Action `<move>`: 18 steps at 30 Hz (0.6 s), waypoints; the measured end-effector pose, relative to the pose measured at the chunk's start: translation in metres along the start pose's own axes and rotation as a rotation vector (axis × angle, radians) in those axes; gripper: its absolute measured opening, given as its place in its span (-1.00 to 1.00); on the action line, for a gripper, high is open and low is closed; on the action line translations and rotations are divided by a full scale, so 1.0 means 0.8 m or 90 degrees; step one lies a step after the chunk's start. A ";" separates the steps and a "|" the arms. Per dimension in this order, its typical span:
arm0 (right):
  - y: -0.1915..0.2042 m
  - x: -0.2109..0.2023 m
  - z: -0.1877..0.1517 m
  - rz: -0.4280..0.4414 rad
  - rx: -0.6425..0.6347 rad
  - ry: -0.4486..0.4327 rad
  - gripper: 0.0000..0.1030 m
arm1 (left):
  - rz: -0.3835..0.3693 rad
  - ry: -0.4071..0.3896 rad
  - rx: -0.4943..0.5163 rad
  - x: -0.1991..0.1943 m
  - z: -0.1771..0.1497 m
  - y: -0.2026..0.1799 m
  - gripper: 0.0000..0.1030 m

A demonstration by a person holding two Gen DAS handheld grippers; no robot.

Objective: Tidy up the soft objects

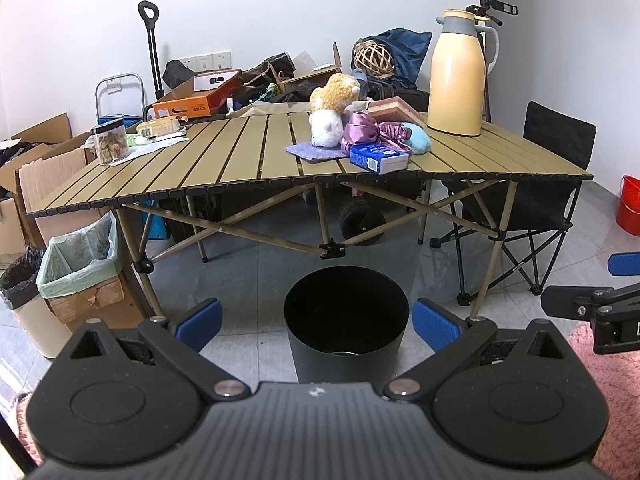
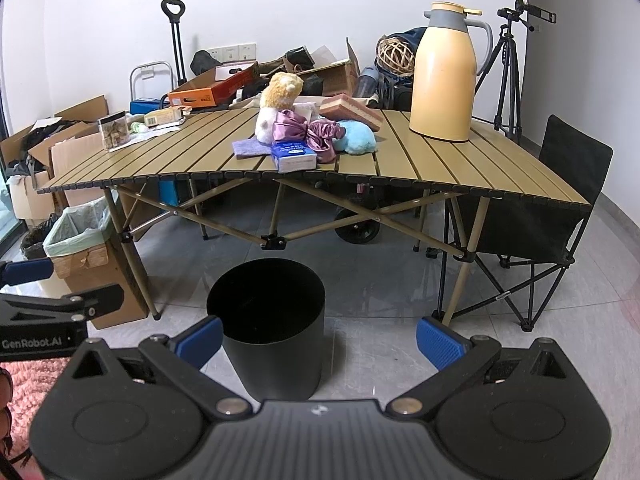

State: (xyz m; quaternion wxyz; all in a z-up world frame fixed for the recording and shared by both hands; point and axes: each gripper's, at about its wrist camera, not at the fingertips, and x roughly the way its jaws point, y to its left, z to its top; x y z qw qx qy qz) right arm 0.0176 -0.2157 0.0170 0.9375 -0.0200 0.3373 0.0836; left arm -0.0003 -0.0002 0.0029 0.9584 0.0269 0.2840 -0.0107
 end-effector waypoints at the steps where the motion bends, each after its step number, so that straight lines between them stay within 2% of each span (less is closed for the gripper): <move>1: 0.000 0.000 0.000 0.000 0.000 0.000 1.00 | 0.000 0.000 -0.001 0.000 -0.001 0.001 1.00; 18: -0.003 -0.003 0.001 0.000 0.003 -0.002 1.00 | -0.002 -0.007 0.001 -0.002 -0.002 0.000 1.00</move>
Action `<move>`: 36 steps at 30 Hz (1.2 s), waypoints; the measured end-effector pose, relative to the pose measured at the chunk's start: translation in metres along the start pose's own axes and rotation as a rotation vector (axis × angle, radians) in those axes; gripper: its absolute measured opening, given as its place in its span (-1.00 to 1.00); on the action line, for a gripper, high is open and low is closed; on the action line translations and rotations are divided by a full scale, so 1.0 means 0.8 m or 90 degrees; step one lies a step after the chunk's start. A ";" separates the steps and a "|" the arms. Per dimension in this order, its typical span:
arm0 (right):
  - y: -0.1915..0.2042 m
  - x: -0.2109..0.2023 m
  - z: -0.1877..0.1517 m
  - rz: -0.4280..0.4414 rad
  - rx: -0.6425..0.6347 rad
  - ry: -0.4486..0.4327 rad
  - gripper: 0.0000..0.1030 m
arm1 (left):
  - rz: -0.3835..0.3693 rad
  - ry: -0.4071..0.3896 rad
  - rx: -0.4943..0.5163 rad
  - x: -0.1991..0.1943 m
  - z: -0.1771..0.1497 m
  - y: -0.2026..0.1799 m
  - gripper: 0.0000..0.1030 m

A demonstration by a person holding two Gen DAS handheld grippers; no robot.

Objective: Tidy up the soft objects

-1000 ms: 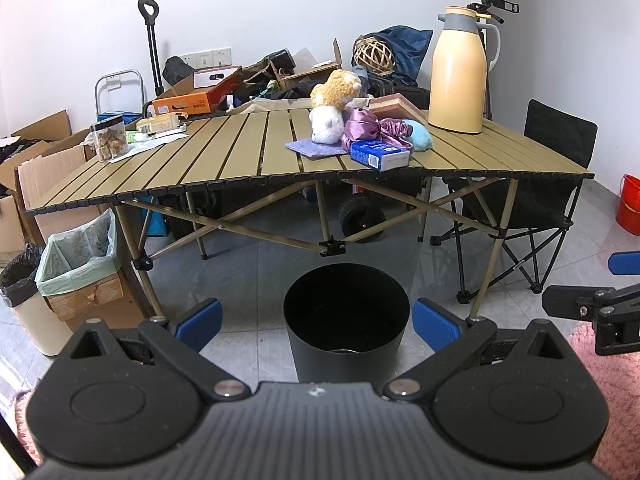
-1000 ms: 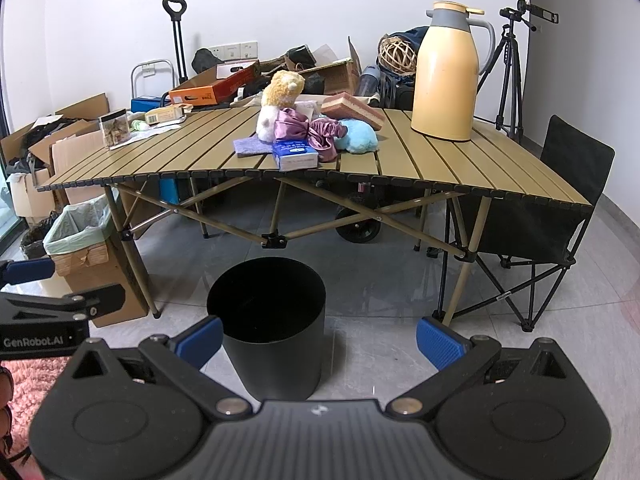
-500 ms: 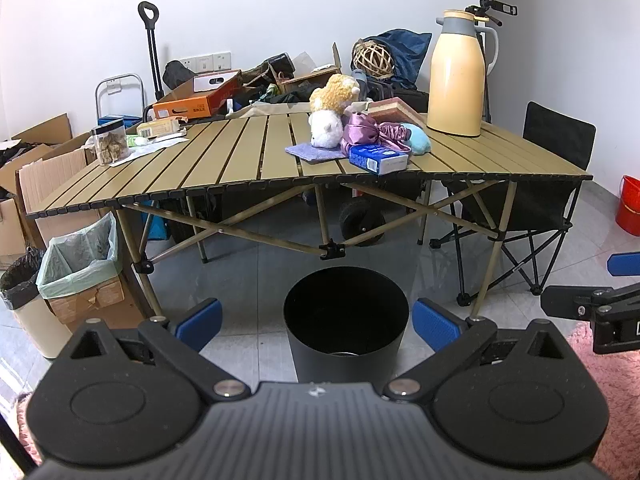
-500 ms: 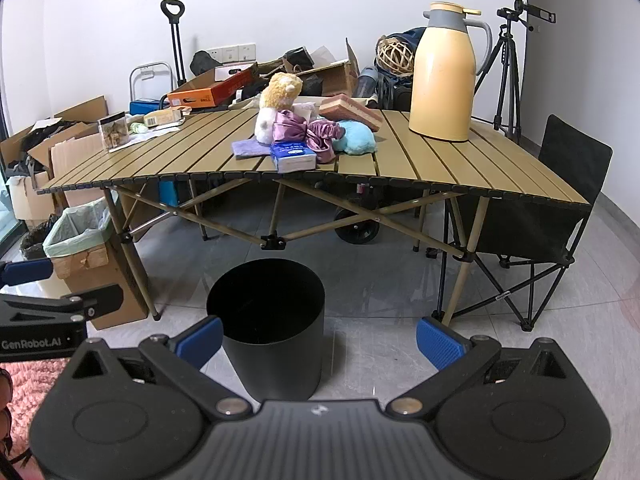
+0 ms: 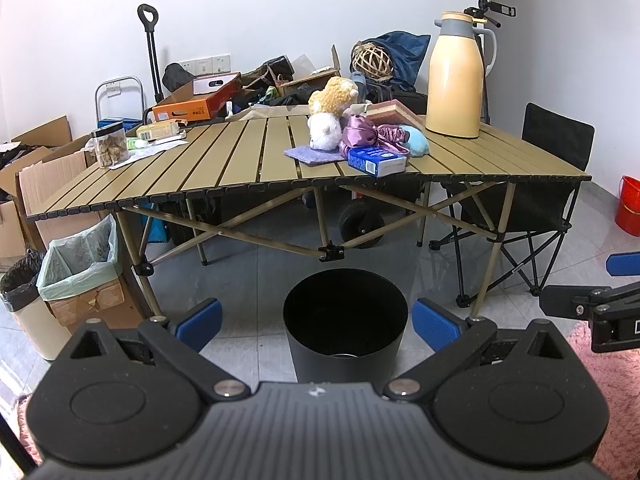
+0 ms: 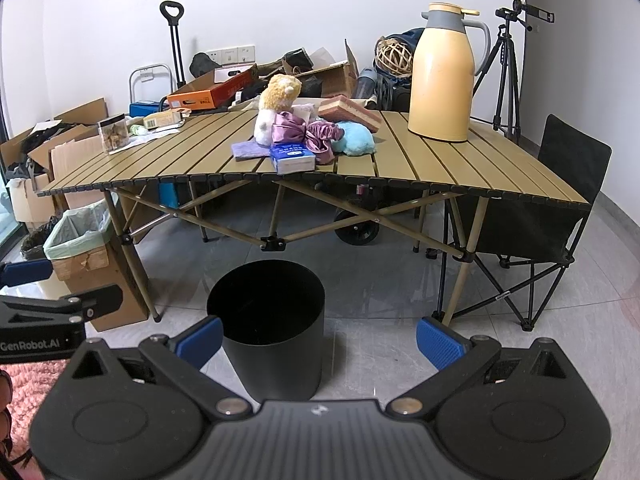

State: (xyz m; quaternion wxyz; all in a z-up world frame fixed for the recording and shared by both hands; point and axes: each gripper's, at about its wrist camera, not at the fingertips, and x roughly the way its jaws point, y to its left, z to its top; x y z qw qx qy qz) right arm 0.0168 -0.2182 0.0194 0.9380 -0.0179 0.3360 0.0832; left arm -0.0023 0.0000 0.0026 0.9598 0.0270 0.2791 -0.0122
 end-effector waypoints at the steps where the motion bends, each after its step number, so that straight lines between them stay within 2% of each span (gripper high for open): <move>1: 0.000 0.000 0.001 0.000 0.000 -0.001 1.00 | 0.000 0.000 0.000 0.000 0.000 0.000 1.00; 22: -0.002 0.000 0.006 0.000 0.001 -0.005 1.00 | 0.000 -0.004 0.003 -0.001 0.005 -0.004 1.00; 36: -0.017 0.027 0.014 0.000 0.003 -0.013 1.00 | -0.002 -0.006 0.000 0.018 0.018 -0.005 1.00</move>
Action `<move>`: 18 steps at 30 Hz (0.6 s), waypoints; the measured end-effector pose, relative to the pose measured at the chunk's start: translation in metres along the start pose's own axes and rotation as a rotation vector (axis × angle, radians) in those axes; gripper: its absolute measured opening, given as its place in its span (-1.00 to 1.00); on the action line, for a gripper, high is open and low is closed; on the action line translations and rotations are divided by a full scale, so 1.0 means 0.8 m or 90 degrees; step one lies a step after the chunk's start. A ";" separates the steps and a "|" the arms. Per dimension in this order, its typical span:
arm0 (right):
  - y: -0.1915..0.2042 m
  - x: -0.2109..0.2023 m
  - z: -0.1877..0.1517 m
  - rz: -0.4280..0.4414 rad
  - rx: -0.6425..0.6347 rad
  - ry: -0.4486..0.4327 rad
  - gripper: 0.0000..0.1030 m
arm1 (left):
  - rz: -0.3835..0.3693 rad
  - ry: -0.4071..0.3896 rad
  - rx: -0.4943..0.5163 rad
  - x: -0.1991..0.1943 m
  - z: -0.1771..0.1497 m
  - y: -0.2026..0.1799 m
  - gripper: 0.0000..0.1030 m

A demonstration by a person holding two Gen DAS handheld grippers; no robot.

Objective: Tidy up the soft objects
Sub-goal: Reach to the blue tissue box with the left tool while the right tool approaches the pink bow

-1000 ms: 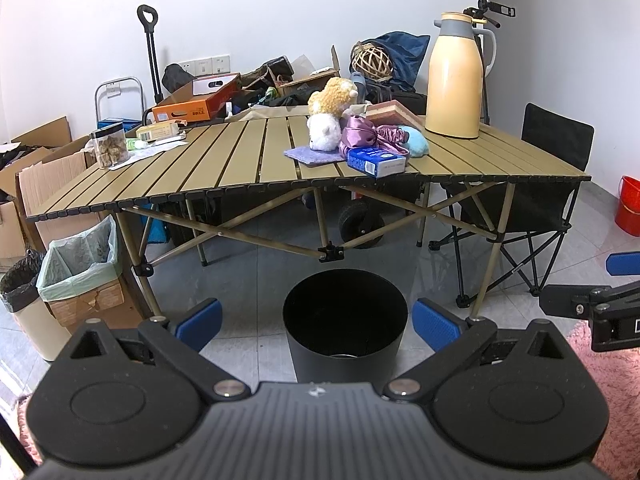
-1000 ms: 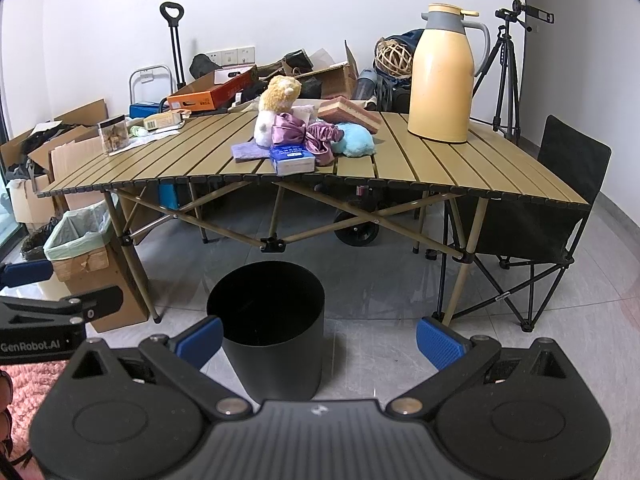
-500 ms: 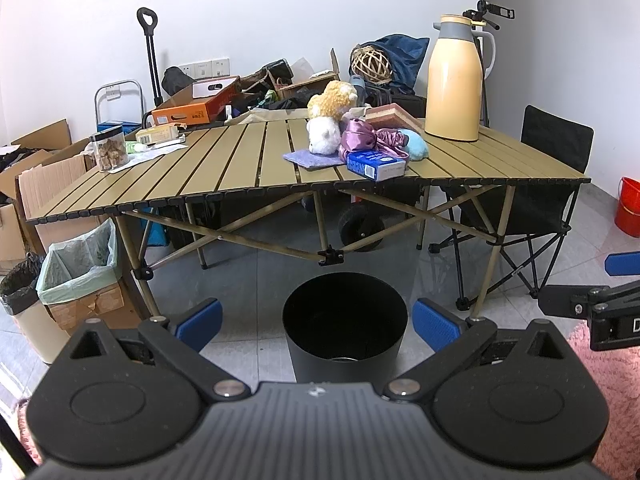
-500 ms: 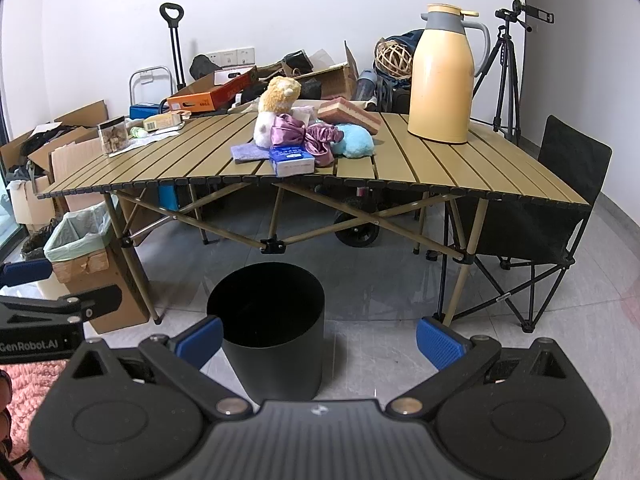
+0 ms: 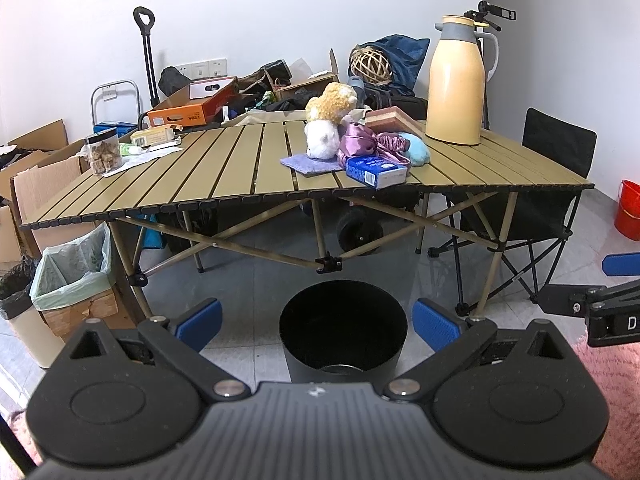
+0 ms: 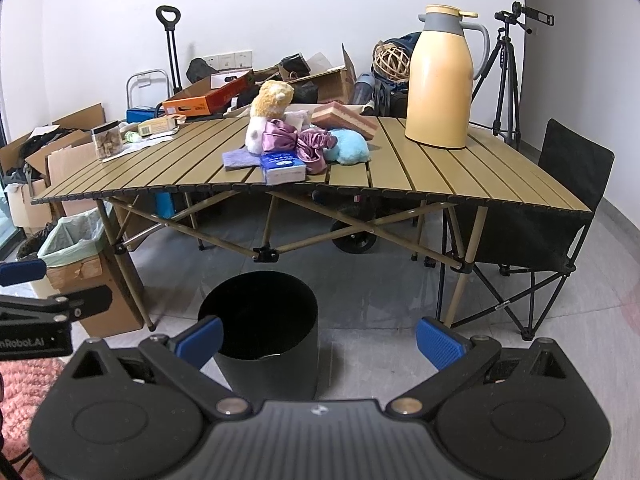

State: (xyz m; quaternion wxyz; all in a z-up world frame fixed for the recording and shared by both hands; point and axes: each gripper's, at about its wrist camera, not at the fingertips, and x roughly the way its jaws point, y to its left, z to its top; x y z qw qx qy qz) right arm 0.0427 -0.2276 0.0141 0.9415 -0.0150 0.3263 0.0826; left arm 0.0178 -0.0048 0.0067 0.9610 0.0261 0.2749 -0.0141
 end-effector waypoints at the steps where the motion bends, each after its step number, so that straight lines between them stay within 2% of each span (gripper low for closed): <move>1: -0.002 0.003 0.001 0.001 0.001 -0.001 1.00 | 0.000 0.001 -0.001 0.004 0.002 0.001 1.00; 18: -0.037 0.083 0.034 0.011 0.024 -0.006 1.00 | 0.013 -0.010 0.001 0.075 0.047 -0.012 1.00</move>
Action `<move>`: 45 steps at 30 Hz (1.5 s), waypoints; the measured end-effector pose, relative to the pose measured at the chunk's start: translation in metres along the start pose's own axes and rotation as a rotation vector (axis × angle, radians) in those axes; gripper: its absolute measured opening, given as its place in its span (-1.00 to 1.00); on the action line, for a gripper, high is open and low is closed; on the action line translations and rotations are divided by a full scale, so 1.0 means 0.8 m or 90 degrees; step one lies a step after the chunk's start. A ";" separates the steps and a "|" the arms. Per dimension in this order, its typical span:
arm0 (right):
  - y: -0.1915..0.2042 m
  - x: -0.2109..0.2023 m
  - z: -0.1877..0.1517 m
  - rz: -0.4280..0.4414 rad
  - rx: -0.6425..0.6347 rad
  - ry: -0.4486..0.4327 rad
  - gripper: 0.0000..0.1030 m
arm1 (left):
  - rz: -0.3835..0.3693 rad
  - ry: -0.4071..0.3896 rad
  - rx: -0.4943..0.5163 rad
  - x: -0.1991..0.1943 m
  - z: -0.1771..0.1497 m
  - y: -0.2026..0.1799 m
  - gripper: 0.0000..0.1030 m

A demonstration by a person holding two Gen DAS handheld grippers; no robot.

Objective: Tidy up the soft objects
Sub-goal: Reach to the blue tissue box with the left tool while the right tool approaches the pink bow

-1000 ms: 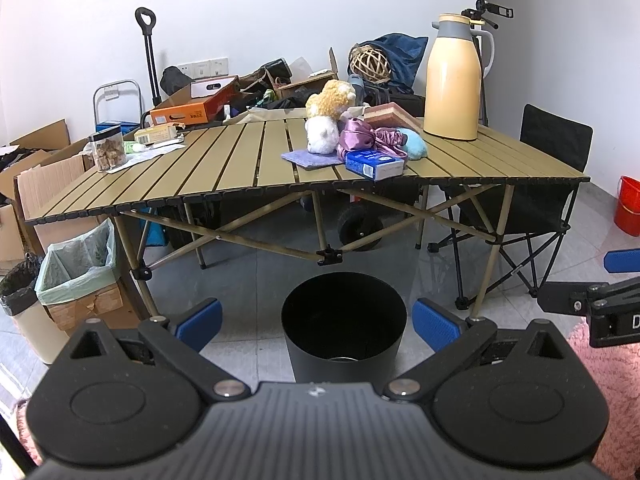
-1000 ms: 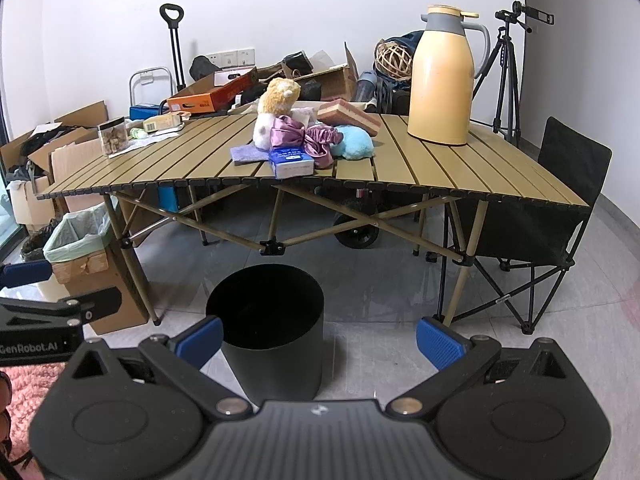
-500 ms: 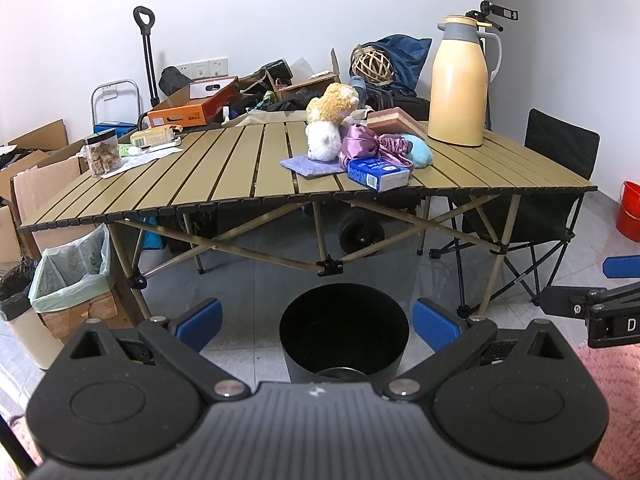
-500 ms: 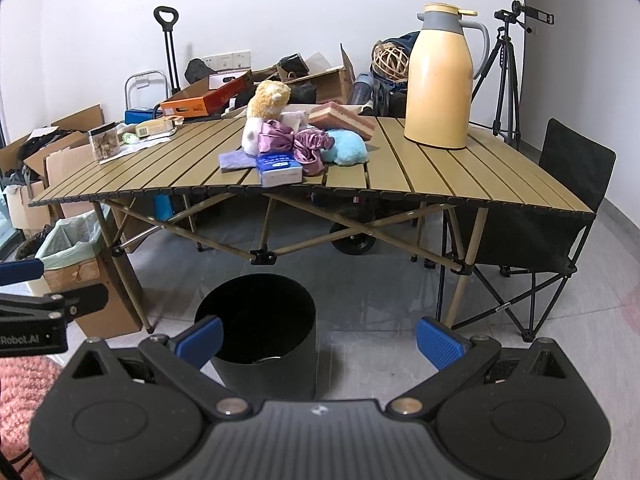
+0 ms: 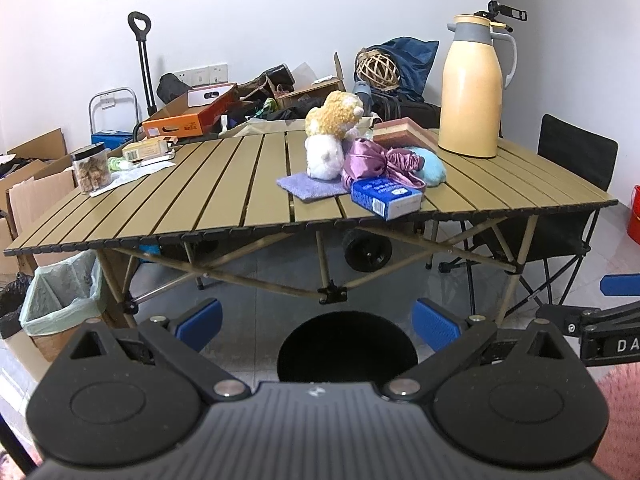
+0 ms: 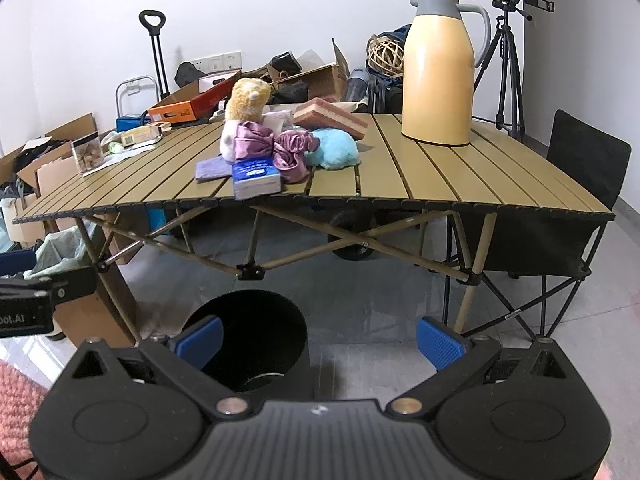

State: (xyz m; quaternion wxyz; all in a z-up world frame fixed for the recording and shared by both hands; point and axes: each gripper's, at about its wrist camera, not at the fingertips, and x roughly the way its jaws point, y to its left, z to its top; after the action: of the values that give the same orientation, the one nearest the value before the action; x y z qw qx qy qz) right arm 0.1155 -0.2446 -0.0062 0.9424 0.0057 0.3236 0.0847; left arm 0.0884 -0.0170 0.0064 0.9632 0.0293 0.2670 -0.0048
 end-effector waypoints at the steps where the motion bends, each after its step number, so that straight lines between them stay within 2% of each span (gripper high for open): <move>1: -0.002 0.006 0.003 -0.002 0.001 -0.002 1.00 | -0.002 -0.001 -0.002 0.005 0.003 -0.001 1.00; 11: -0.030 0.063 0.038 -0.025 0.019 -0.024 1.00 | -0.008 -0.010 -0.001 0.071 0.042 -0.025 1.00; 24: -0.087 0.136 0.079 -0.065 0.048 -0.048 1.00 | -0.006 -0.015 -0.031 0.170 0.102 -0.073 1.00; 31: -0.113 0.149 0.081 -0.071 0.094 -0.077 1.00 | 0.014 0.008 -0.045 0.214 0.111 -0.089 1.00; 35: -0.117 0.151 0.079 -0.079 0.104 -0.093 1.00 | 0.024 0.005 -0.033 0.227 0.108 -0.099 0.99; 37: -0.119 0.152 0.079 -0.083 0.110 -0.095 1.00 | 0.025 0.005 -0.027 0.231 0.106 -0.102 0.92; 40: -0.122 0.152 0.078 -0.085 0.119 -0.096 1.00 | 0.021 0.018 -0.027 0.238 0.104 -0.103 0.65; 45: -0.121 0.150 0.077 -0.084 0.127 -0.102 1.00 | 0.020 0.022 -0.036 0.242 0.103 -0.095 0.36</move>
State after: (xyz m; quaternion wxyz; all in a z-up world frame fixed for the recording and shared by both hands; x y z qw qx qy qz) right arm 0.2613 -0.3174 -0.0371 0.9634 0.0847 0.2541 -0.0103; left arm 0.2948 -0.0968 -0.0267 0.9589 0.0066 0.2830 0.0181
